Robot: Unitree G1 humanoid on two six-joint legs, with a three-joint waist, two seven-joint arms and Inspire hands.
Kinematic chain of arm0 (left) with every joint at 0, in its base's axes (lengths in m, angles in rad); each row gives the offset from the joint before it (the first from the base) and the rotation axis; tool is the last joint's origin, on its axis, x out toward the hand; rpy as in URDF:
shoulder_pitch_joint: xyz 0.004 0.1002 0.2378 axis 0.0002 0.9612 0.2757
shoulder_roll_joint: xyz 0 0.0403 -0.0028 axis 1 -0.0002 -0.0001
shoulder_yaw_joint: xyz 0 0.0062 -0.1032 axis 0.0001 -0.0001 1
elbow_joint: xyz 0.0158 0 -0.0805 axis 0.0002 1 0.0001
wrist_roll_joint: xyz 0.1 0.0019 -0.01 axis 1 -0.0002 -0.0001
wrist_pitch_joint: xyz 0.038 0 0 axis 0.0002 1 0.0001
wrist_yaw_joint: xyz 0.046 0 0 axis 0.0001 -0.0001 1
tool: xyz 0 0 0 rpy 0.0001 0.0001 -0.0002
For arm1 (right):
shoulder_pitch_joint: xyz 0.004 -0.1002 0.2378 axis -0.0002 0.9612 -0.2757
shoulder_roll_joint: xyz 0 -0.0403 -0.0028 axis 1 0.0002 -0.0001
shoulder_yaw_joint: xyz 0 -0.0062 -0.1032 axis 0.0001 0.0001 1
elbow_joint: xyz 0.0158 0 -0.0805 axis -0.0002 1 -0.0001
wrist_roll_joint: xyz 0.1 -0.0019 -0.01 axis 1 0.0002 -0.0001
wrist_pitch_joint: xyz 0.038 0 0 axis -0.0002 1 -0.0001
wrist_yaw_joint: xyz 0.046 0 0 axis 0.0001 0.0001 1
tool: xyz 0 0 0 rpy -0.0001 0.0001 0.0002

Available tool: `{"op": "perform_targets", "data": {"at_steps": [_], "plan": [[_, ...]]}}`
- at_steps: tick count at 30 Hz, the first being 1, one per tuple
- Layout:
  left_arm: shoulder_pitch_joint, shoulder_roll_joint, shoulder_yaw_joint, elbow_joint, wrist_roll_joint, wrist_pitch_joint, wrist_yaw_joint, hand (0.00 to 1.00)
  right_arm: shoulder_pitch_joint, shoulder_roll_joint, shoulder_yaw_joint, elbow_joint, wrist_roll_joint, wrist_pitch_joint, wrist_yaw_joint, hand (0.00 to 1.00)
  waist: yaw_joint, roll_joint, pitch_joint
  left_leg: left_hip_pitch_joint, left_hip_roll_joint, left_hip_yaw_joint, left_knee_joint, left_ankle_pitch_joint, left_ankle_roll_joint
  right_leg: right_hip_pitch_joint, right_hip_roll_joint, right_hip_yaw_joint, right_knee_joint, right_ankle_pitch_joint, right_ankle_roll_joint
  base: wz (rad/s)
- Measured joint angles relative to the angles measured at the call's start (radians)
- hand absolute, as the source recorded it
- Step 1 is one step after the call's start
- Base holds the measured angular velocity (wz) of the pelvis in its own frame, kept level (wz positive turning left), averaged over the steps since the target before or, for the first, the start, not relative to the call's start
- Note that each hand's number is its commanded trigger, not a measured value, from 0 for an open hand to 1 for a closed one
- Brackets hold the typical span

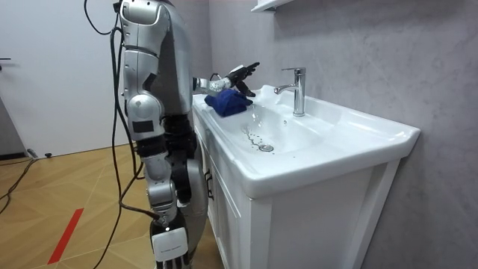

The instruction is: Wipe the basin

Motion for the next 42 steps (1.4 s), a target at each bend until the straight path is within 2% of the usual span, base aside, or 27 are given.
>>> {"op": "perform_targets", "data": {"at_steps": [13,18,24,31,34,36,38,42], "plan": [[-0.005,-0.001,-0.019,-0.004,0.02,-0.002,-0.003,0.0,-0.037,0.0,0.004,0.0,-0.005,-0.012,0.0,0.0,-0.024,-0.003,-0.0002,-0.002,0.004,-0.001,-0.002,0.0,0.0,-0.003,0.005,0.007,-0.002,0.003,-0.005,-0.01],[-0.004,-0.001,-0.087,0.043,0.042,-0.001,-0.024,0.0,-0.038,0.003,0.014,0.002,0.0,-0.007,-0.002,0.0,-0.022,-0.002,0.0004,0.003,0.005,0.0,-0.01,0.0,0.0,0.001,0.006,0.007,-0.002,0.003,-0.005,0.0],[-0.001,-0.001,-0.106,0.055,0.078,-0.001,-0.045,0.0,-0.066,0.005,0.015,0.028,-0.004,-0.007,-0.016,0.0,-0.023,-0.005,0.0011,0.01,0.005,0.001,-0.012,0.0,0.0,0.003,0.007,0.013,-0.001,0.003,-0.005,-0.03],[0.029,-0.005,-0.119,0.056,0.159,-0.002,-0.022,0.0,-0.066,0.006,0.033,0.033,-0.005,-0.005,-0.039,0.0,-0.017,-0.015,-0.0009,0.012,0.005,0.001,-0.012,0.0,0.0,0.004,0.008,0.017,0.0,0.003,-0.005,0.0],[0.049,-0.016,-0.119,0.061,0.188,-0.002,0.003,0.0,-0.063,0.006,0.033,0.035,-0.006,0.004,-0.045,0.0,-0.013,-0.023,-0.0097,0.015,0.005,0.001,-0.012,0.0,0.0,0.004,0.007,0.01,0.0,0.003,-0.005,0.03],[0.051,-0.022,-0.118,0.074,0.193,0.0,0.009,0.0,-0.061,0.006,0.033,0.034,-0.011,0.022,-0.045,0.0,0.005,-0.031,-0.0095,0.021,0.005,0.0,-0.014,0.0,0.0,0.009,0.008,0.013,0.001,0.003,-0.005,-0.03],[0.055,-0.022,-0.118,0.083,0.202,0.015,0.009,0.0,-0.06,0.006,0.033,0.033,-0.012,0.024,-0.045,0.0,0.013,-0.036,-0.0087,0.027,0.005,-0.001,-0.017,0.0,0.0,0.015,0.008,0.015,0.001,0.003,-0.005,-0.03],[0.055,-0.022,-0.118,0.133,0.218,0.044,0.007,0.0,-0.059,0.006,0.038,0.022,-0.012,0.03,-0.04,0.0,0.031,-0.034,-0.009,0.027,0.003,-0.003,-0.018,0.0,0.0,0.017,0.006,0.011,0.0,0.003,-0.005,0.01]]}}
